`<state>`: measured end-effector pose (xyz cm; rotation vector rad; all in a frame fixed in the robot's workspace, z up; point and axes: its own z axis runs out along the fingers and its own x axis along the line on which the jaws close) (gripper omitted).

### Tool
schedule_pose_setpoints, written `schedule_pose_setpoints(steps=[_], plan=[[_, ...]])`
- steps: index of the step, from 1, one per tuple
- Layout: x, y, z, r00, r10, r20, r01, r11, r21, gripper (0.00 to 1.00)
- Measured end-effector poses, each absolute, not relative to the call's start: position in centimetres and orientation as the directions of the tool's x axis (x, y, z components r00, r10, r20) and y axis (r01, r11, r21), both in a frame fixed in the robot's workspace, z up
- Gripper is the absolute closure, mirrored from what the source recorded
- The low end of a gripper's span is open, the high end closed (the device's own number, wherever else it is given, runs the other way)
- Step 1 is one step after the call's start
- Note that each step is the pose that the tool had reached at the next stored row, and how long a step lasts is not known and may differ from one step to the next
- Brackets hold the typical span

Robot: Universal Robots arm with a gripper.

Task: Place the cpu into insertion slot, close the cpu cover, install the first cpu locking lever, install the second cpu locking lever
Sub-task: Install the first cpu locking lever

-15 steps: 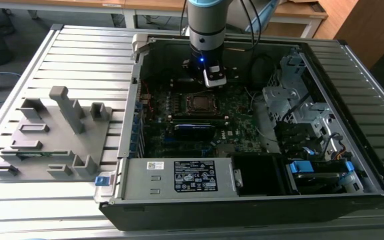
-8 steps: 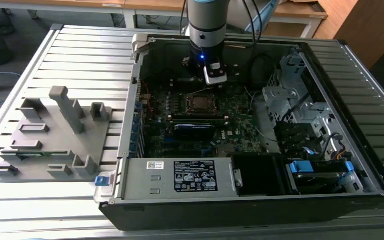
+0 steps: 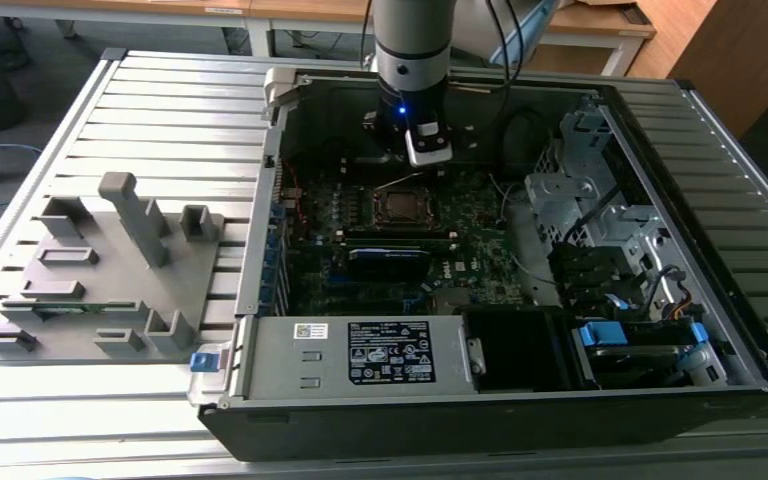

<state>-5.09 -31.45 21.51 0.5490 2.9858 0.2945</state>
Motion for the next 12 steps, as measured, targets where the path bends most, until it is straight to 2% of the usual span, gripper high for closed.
schedule_pose_setpoints(steps=[12], plan=[[-5.1, -31.4, 22.6, -0.931, 0.36, -0.055, 0.343, 0.917, 0.205, 0.89]])
